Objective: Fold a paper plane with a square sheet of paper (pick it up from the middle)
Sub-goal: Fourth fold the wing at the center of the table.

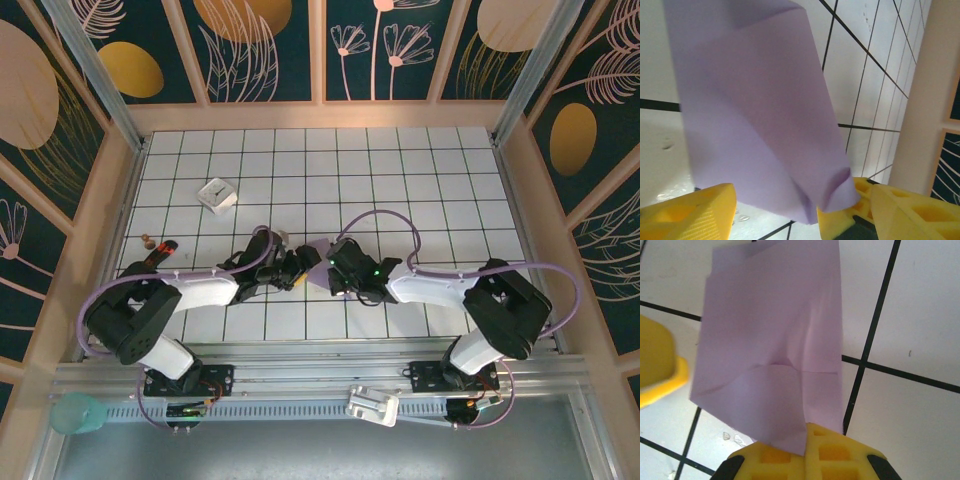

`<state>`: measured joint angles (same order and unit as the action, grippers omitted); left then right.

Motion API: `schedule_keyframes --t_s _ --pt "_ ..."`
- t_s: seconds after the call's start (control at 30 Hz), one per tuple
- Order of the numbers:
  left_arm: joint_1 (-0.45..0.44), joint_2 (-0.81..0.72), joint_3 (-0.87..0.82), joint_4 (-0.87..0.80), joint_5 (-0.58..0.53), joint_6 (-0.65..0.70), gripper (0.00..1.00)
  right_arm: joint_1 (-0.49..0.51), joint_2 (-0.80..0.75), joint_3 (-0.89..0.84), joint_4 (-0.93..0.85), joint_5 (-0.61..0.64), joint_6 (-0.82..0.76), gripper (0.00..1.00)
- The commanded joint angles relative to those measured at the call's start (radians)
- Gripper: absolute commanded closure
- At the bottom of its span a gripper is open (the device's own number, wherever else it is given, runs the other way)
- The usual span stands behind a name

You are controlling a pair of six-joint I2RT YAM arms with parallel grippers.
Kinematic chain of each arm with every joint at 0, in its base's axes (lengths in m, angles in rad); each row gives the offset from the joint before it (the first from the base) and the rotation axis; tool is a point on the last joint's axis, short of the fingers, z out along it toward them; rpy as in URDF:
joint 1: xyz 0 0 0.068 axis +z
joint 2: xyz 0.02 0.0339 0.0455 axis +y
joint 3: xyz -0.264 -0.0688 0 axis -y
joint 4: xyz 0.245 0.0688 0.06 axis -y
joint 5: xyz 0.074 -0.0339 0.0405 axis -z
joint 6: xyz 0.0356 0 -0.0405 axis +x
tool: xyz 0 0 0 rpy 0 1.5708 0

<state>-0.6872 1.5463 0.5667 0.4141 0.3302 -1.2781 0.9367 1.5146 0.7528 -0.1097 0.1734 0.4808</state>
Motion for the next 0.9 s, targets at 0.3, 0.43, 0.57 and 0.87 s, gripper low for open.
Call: schedule_keyframes --t_s 0.3,0.43,0.57,0.87 --pt "-0.009 0.046 0.029 0.120 0.004 -0.088 0.27 -0.015 -0.057 -0.016 0.019 -0.041 -0.014 0.95" --pt "-0.004 0.051 0.048 0.103 0.003 -0.077 0.27 -0.015 -0.058 -0.033 0.030 -0.045 -0.035 0.95" --pt "0.015 0.054 0.066 0.081 0.007 -0.061 0.28 -0.015 -0.062 -0.054 0.050 -0.065 -0.063 0.95" --pt "0.039 0.102 0.152 -0.004 0.044 0.019 0.43 -0.011 -0.059 -0.072 0.067 -0.103 -0.096 0.93"
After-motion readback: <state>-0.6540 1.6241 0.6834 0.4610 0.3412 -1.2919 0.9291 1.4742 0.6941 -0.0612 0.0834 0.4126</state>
